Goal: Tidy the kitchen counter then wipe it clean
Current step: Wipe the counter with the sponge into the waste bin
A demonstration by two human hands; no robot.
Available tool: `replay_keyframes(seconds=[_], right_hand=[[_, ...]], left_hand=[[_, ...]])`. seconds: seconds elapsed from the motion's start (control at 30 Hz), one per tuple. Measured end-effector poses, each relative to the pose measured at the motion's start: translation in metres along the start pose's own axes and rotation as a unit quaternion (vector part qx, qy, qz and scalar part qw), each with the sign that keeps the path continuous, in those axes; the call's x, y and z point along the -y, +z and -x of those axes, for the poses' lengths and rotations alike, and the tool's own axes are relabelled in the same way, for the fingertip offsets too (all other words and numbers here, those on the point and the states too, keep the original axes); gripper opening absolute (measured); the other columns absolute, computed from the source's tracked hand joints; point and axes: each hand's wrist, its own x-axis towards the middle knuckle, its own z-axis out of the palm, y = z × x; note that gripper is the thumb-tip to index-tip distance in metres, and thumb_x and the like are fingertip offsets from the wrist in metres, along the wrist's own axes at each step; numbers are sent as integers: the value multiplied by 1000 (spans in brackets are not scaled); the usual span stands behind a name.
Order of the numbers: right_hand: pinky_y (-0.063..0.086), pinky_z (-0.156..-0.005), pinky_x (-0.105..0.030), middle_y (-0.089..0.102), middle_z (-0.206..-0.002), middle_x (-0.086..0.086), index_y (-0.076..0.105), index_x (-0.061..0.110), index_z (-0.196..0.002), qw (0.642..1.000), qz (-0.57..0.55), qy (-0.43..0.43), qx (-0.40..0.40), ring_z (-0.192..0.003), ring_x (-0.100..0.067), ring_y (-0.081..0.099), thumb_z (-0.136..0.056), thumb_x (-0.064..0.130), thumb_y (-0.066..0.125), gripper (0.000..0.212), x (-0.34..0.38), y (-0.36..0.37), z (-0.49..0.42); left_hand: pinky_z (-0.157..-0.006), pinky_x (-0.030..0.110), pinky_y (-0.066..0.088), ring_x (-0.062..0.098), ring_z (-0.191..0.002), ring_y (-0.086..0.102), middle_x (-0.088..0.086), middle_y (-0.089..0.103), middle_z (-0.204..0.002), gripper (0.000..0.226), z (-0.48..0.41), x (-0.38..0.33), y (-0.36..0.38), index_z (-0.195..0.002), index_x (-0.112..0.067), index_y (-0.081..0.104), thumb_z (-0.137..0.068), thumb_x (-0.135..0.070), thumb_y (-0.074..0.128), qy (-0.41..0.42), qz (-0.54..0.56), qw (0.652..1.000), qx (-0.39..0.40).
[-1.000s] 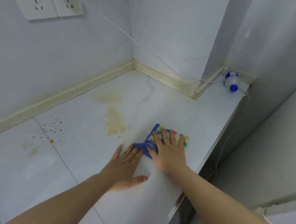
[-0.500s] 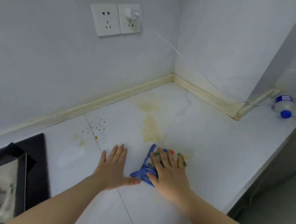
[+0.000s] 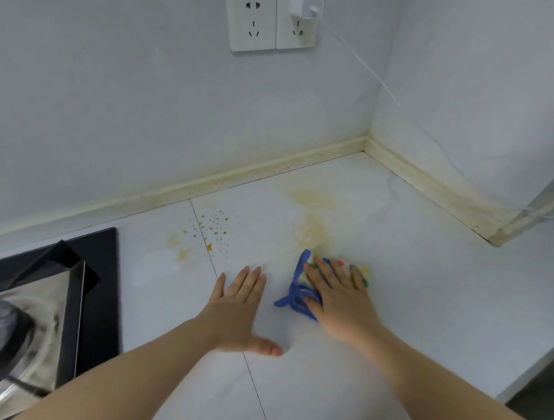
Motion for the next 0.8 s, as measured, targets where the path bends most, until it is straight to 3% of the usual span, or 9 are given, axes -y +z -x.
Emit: replay_keyframes(seconds=[0.13, 0.27, 0.33, 0.4, 0.5, 0.57, 0.67, 0.73, 0.8], right_hand=[[5, -116, -51, 2, -160, -4, 6, 21, -151, 988, -42, 151, -2, -147, -28, 5, -97, 52, 13, 63, -25, -18, -32], [45, -89, -59, 61, -128, -11, 65, 16, -121, 999, 9, 37, -2, -111, -36, 62, -80, 48, 32, 61, 11, -4, -25], [47, -88, -54, 63, -127, -5, 66, 20, -120, 998, 39, -44, 19, -111, -31, 63, -77, 51, 29, 64, 2, 0, -25], [25, -111, -51, 33, -152, -2, 37, 23, -144, 998, 21, -58, 29, -139, -29, 35, -88, 52, 20, 65, -19, -16, -31], [0, -117, -48, -5, -160, 0, 0, 23, -151, 994, -19, 109, -1, -147, -25, -1, -98, 50, 17, 62, -30, -23, -57], [5, -116, -52, 6, -159, -7, 10, 19, -151, 993, -38, 113, -11, -146, -30, 9, -98, 49, 20, 62, -4, -17, -56], [31, -102, -49, 59, -131, -8, 62, 18, -124, 997, 6, -54, -47, -116, -33, 59, -81, 50, 32, 61, 32, 5, -40], [29, -96, -44, 65, -123, -2, 68, 22, -115, 994, 25, -108, -11, -108, -29, 65, -75, 50, 32, 61, 28, 5, -37], [21, -105, -43, 48, -142, -1, 52, 22, -133, 996, 20, -89, -21, -127, -28, 51, -81, 53, 22, 67, 5, -6, -44]], left_hand=[[-113, 47, -19, 11, -126, -40, 1, -32, -152, 144, -1, 1, 3, -146, -13, -22, -30, -93, 10, 1, 5, 1000, -6], [-112, 46, -21, 14, -126, -41, -1, -34, -151, 143, -3, 2, 4, -145, -13, -24, -32, -92, 10, 1, -1, 1000, -7], [-111, 44, -23, 14, -126, -42, -4, -39, -145, 141, -3, 4, 4, -145, -13, -25, -33, -92, 11, 4, -1, 1000, -10], [-110, 44, -23, 14, -126, -42, -7, -41, -137, 141, -3, 3, 4, -145, -13, -24, -33, -92, 10, 7, -1, 1000, -10], [-110, 44, -24, 15, -126, -43, -7, -42, -134, 141, -4, 3, 6, -145, -13, -25, -33, -92, 10, 4, 5, 1000, -14], [-109, 44, -25, 15, -126, -43, -8, -42, -134, 141, -3, 1, 5, -145, -13, -25, -32, -92, 10, 5, 6, 1000, -11], [-107, 42, -26, 14, -126, -43, -9, -40, -135, 140, -3, 2, 4, -145, -15, -24, -33, -91, 11, 5, 8, 1000, -20], [-107, 42, -26, 13, -126, -43, -11, -39, -135, 138, -2, 2, 3, -146, -17, -23, -35, -91, 12, 9, 9, 1000, -25], [-108, 43, -26, 13, -126, -43, -10, -39, -137, 139, -2, 2, 4, -146, -16, -24, -35, -91, 12, 8, 14, 1000, -22]])
